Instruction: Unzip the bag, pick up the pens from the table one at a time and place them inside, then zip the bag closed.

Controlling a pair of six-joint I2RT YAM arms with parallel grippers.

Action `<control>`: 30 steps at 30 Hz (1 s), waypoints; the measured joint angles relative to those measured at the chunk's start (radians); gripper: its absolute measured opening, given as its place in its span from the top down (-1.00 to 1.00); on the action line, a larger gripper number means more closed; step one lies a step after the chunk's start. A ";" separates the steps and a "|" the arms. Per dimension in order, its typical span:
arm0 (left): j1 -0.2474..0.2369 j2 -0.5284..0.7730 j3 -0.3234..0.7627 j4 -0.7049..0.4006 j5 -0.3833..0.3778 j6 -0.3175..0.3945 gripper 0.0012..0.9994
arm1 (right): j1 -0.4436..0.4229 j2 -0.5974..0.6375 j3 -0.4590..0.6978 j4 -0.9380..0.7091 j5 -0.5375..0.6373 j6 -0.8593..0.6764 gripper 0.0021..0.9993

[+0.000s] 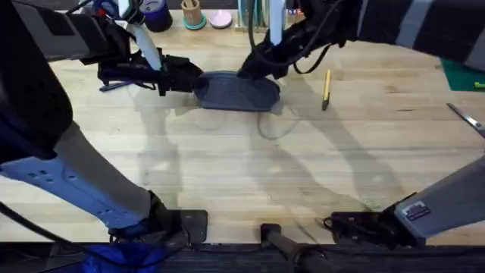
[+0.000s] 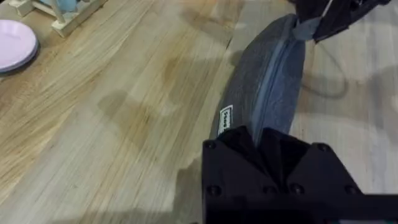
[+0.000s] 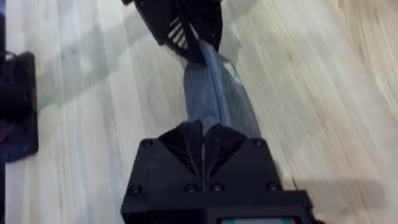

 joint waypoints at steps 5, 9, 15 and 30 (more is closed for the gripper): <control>0.000 0.000 0.000 0.000 0.000 0.000 0.92 | 0.034 0.032 0.000 0.081 -0.001 0.064 0.94; 0.000 0.000 0.000 0.000 0.000 0.000 0.92 | 0.068 0.039 0.000 0.132 0.002 0.098 0.94; 0.000 0.000 0.000 0.000 0.000 0.000 0.92 | 0.111 0.039 0.000 0.195 0.050 0.162 0.94; 0.000 0.000 0.000 0.001 0.002 0.000 0.92 | 0.153 0.072 0.000 0.307 0.081 0.261 0.94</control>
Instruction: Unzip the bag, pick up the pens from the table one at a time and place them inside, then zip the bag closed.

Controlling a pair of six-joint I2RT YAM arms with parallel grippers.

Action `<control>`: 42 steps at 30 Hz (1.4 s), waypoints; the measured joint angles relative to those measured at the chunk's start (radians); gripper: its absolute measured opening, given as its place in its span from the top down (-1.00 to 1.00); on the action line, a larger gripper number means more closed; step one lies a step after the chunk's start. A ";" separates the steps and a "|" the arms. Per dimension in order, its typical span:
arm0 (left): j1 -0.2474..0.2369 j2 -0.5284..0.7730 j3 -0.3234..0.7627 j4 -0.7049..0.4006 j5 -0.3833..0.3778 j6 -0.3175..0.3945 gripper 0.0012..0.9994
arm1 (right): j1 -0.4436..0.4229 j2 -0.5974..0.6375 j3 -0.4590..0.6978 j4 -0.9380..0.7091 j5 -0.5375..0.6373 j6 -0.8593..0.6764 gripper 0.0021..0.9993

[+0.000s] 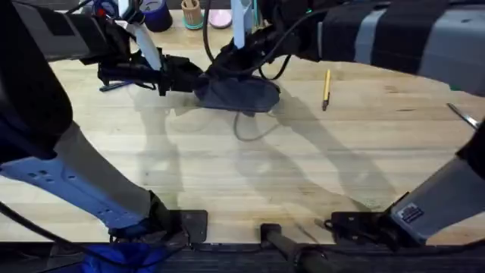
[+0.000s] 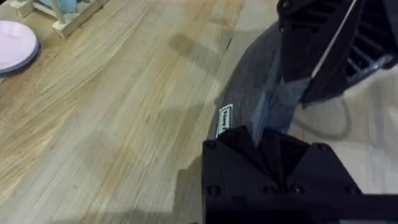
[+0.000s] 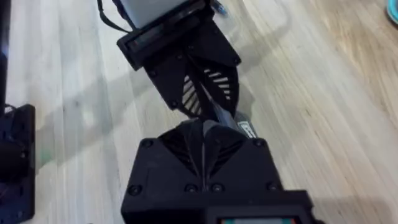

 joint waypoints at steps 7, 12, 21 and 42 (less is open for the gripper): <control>0.000 0.000 0.000 0.000 0.000 0.000 0.92 | 0.017 0.031 0.000 0.066 -0.005 0.047 0.94; 0.000 0.000 0.000 0.000 0.000 0.000 0.92 | 0.018 0.034 0.000 0.069 -0.007 0.061 0.94; 0.000 0.000 0.000 0.000 0.000 0.000 0.92 | 0.018 0.034 0.000 0.069 -0.007 0.065 0.94; -0.002 0.000 0.000 0.000 0.000 0.000 0.92 | 0.028 0.034 0.001 0.082 -0.037 0.069 -0.99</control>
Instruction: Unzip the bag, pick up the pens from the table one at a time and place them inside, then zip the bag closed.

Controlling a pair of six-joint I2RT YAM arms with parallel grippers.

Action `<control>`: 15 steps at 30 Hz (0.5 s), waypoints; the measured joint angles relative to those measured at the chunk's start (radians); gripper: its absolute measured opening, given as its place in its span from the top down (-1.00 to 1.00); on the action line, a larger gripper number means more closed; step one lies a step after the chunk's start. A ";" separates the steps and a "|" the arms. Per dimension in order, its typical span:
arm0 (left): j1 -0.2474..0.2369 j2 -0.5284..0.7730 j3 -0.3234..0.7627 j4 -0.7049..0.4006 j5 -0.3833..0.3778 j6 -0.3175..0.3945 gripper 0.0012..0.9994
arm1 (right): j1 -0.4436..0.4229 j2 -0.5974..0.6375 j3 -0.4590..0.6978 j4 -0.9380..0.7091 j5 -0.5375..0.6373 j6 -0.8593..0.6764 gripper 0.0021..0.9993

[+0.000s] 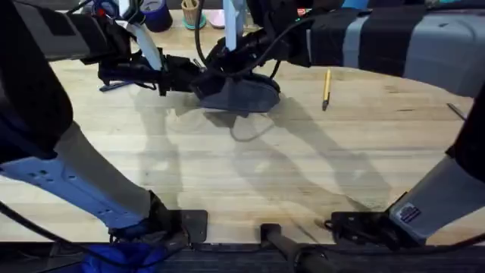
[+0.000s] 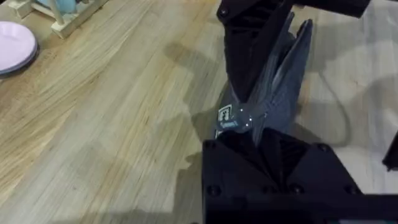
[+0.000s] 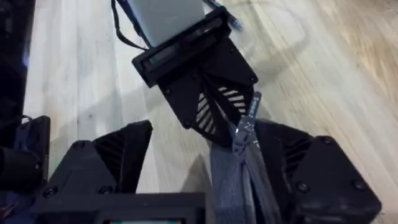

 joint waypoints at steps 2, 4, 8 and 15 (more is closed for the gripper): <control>0.000 0.000 0.000 0.000 0.000 0.000 0.92 | -0.001 0.000 0.000 0.000 0.000 0.000 -0.99; 0.000 0.000 0.000 0.000 0.000 0.000 0.92 | -0.005 0.000 0.000 0.000 0.000 0.000 -0.99; 0.000 0.000 0.000 0.000 0.000 0.000 0.92 | -0.017 -0.008 0.000 -0.001 0.001 0.000 -0.99; 0.000 0.000 0.000 0.004 0.004 -0.001 0.02 | -0.050 -0.063 0.000 -0.003 0.017 0.000 -0.99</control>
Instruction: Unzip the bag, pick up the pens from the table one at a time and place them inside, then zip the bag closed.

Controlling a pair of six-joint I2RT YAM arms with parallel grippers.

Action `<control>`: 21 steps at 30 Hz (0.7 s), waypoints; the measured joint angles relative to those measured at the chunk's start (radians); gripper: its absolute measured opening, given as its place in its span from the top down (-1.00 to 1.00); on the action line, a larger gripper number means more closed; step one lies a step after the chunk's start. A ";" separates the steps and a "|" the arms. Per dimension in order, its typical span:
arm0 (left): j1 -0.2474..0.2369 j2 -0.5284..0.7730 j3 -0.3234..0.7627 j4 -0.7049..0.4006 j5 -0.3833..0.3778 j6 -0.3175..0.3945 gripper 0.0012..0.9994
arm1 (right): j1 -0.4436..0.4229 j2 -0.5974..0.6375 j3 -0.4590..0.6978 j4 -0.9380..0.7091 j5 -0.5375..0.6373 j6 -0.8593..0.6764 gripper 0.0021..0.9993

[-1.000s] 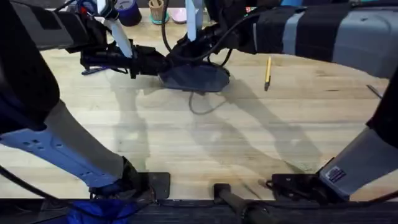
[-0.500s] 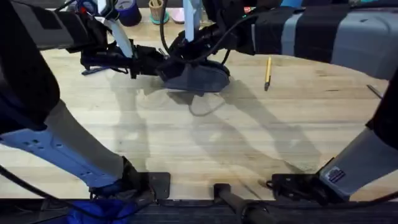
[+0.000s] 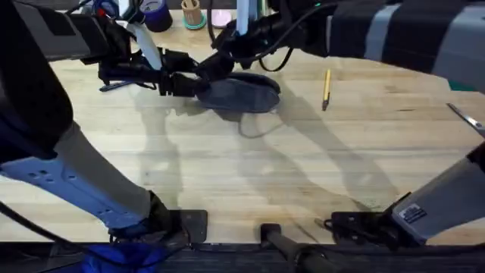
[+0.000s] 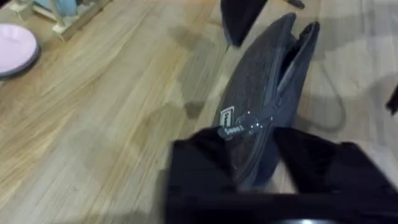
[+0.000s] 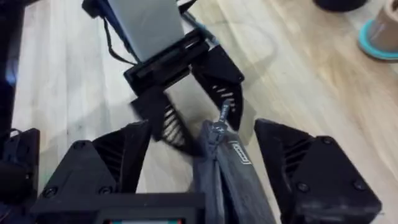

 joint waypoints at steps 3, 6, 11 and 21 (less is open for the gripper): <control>0.000 0.000 0.000 -0.001 0.001 -0.001 -0.86 | -0.009 -0.008 0.000 0.000 0.003 0.000 -0.99; 0.000 0.000 0.000 -0.001 -0.003 -0.008 -0.98 | -0.017 -0.008 0.000 -0.003 0.006 0.000 -0.99; 0.000 0.000 0.000 0.001 -0.015 -0.009 -0.99 | -0.038 -0.008 0.000 -0.015 0.006 0.000 -0.99; 0.040 0.000 0.069 -0.053 -0.028 -0.105 -0.99 | -0.101 -0.056 0.000 -0.169 0.050 0.000 -0.99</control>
